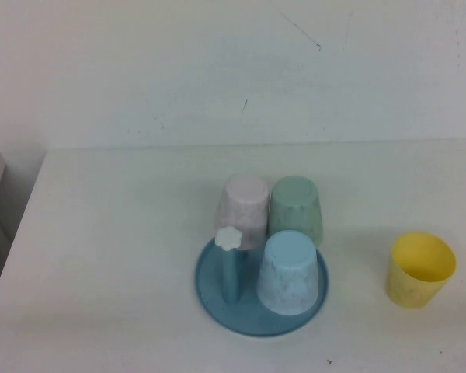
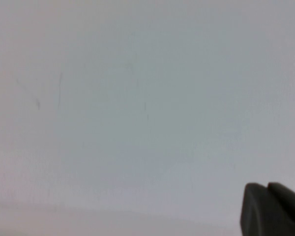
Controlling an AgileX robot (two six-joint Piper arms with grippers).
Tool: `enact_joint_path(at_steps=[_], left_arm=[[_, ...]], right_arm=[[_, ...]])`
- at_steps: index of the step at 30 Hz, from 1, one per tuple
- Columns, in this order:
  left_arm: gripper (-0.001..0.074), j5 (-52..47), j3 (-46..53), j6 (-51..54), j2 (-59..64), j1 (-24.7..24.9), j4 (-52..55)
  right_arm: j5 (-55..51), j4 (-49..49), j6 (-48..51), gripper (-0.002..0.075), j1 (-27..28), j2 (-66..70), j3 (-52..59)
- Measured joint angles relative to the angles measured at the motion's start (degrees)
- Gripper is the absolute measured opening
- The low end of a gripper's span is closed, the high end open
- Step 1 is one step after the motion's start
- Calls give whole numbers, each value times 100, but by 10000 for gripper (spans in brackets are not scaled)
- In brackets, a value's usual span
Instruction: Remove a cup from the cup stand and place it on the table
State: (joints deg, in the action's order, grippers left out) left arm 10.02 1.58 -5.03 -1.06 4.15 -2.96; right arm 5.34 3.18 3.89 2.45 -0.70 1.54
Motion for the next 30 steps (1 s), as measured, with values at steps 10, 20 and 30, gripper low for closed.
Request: enact_joint_path(at_steps=[10, 20, 30], left_arm=[[-3, 1494, 0, 23, 0, 0, -10], [-3, -39, -398, 23, 0, 0, -45], [-3, -2404, -2068, 23, 980, 0, -98]], right_arm=[[2899, 0, -11, -3, 0, 0, 0], [2200, 208, -20, -3, 0, 0, -127], [-1446, 971, -430, -3, 0, 242, -2097]])
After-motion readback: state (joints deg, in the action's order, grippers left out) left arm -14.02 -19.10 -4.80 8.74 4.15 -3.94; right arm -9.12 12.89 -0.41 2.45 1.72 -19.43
